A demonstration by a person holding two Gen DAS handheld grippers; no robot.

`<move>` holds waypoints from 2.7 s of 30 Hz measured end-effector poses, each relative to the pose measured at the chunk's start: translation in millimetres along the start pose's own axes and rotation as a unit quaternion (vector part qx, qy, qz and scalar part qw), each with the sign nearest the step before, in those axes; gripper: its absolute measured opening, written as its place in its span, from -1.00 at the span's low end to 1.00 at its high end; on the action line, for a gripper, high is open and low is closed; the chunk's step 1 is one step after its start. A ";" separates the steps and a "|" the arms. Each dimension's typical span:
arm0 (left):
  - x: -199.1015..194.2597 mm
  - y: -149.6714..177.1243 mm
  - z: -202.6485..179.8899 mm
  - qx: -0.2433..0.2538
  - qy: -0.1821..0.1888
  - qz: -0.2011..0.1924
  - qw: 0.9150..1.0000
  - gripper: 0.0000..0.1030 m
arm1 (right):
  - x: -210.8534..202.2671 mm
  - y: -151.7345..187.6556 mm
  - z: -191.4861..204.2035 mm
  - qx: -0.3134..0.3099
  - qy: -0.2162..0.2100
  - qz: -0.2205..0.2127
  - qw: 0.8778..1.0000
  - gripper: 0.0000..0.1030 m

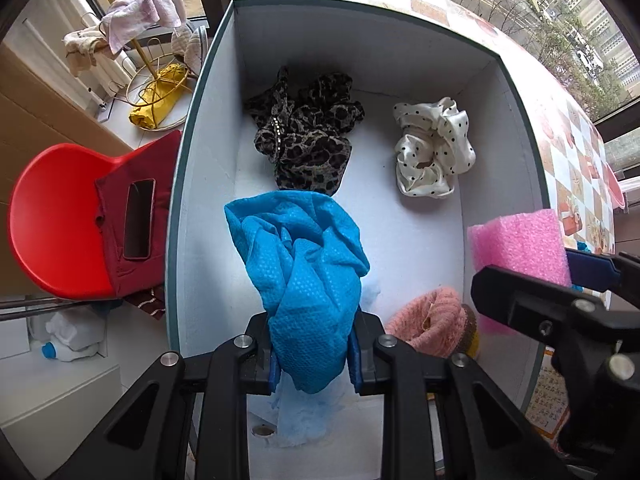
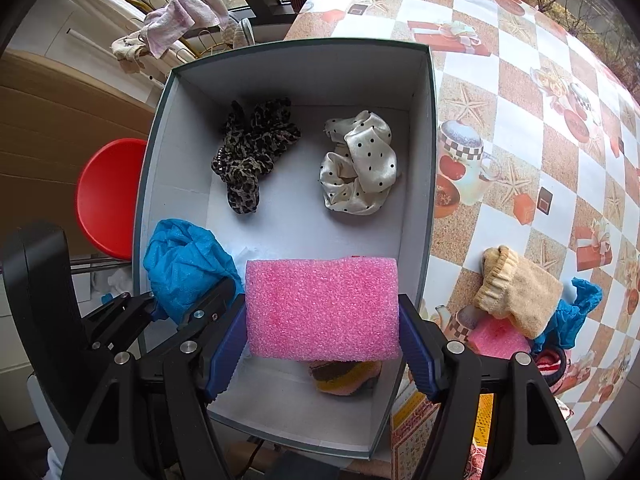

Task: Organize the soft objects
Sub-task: 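Lower the blue cloth and pink sponge into the box with both tools, then open both tools to release the cloth and sponge in the box, then move both tools back toward the remaining items on the table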

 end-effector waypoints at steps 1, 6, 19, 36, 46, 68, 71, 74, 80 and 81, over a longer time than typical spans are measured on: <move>1.6 1.7 0.1 0.000 0.002 0.002 1.000 -0.47 | 1.4 0.6 -0.6 0.001 -0.001 0.001 1.000 0.39; 3.8 5.3 -0.7 -0.004 0.001 0.001 1.000 -0.46 | 4.5 -0.6 -3.0 0.003 0.001 0.001 1.000 0.39; 7.7 23.7 -5.2 0.012 0.032 0.015 0.999 -0.09 | 12.4 9.4 -0.7 0.001 -0.002 0.018 1.000 0.51; 5.0 87.7 8.5 0.001 0.050 0.026 0.998 0.37 | 11.7 57.4 22.5 -0.029 -0.025 0.039 0.999 0.61; -52.2 67.8 19.6 -0.048 0.070 -0.047 0.995 1.00 | -49.6 39.6 6.1 -0.008 -0.048 -0.045 0.998 1.00; -76.8 38.0 -72.0 0.040 0.124 0.013 0.991 1.00 | -124.0 113.9 -183.1 0.222 -0.064 -0.079 0.970 1.00; -78.2 28.1 -92.8 0.064 0.117 0.014 0.991 1.00 | -112.9 128.4 -217.4 0.262 -0.050 -0.067 0.961 1.00; -79.5 16.0 -114.9 0.086 0.109 0.015 0.990 1.00 | -100.8 136.7 -241.4 0.285 -0.041 -0.054 0.956 1.00; -69.7 -12.1 -162.5 0.124 0.095 0.042 0.987 1.00 | -71.1 129.1 -264.0 0.282 -0.036 -0.027 0.958 1.00; -65.5 -17.4 -171.3 0.129 0.095 0.051 0.986 1.00 | -65.9 124.6 -265.4 0.276 -0.033 -0.024 0.960 1.00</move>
Point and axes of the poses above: each gripper's, at about its wrist camera, not at the fingertips, and x roughly the way its jaws point, z to its left, y to its underside, the point moved 2 cm from there along x, roughly the way its jaws point, and after that the axes turned 2 degrees about x, right-handed, at the moved point
